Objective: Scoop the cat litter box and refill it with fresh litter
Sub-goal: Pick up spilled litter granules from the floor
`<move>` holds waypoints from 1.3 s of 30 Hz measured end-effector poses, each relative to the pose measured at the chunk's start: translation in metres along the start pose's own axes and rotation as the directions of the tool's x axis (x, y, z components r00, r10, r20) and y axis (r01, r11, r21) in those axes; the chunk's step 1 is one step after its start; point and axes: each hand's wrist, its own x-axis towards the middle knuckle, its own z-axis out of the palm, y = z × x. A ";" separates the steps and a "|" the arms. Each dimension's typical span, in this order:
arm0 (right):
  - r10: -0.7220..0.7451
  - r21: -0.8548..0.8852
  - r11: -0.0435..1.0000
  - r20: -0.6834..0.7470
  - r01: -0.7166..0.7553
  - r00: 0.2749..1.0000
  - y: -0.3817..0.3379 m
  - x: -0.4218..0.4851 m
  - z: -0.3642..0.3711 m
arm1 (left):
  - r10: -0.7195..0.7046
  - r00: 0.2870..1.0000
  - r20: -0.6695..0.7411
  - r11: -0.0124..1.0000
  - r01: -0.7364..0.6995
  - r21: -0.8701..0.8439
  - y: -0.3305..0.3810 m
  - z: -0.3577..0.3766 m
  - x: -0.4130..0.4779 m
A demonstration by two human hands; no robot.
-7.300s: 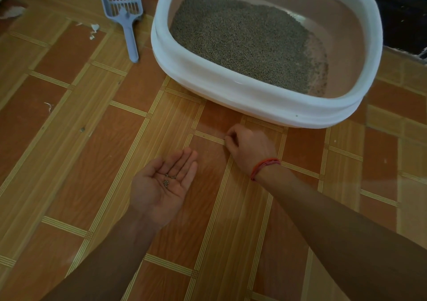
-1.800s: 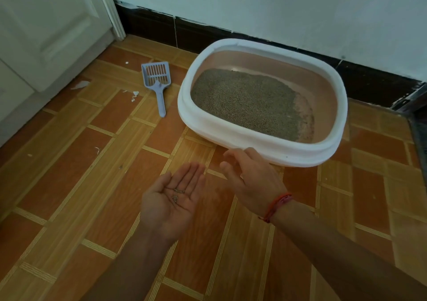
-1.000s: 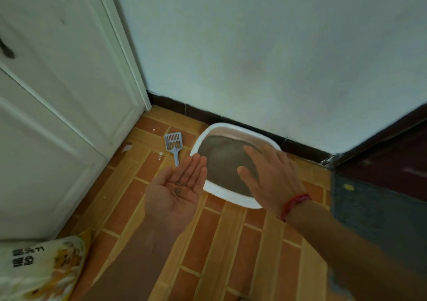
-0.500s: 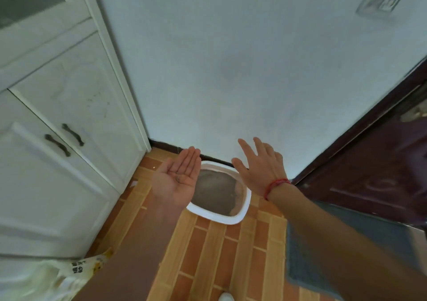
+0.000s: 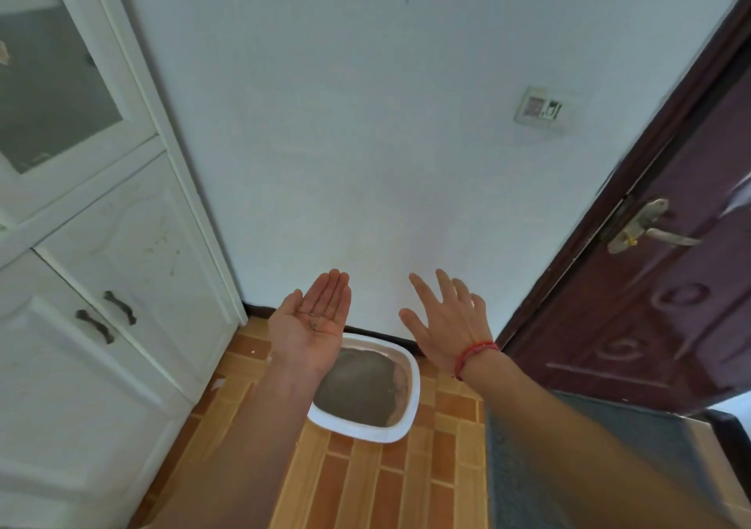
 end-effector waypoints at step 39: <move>0.933 0.101 0.355 -0.101 -0.929 0.346 0.092 -0.403 -0.048 | -0.890 0.455 0.037 0.392 0.722 0.570 -0.265 0.004 -0.185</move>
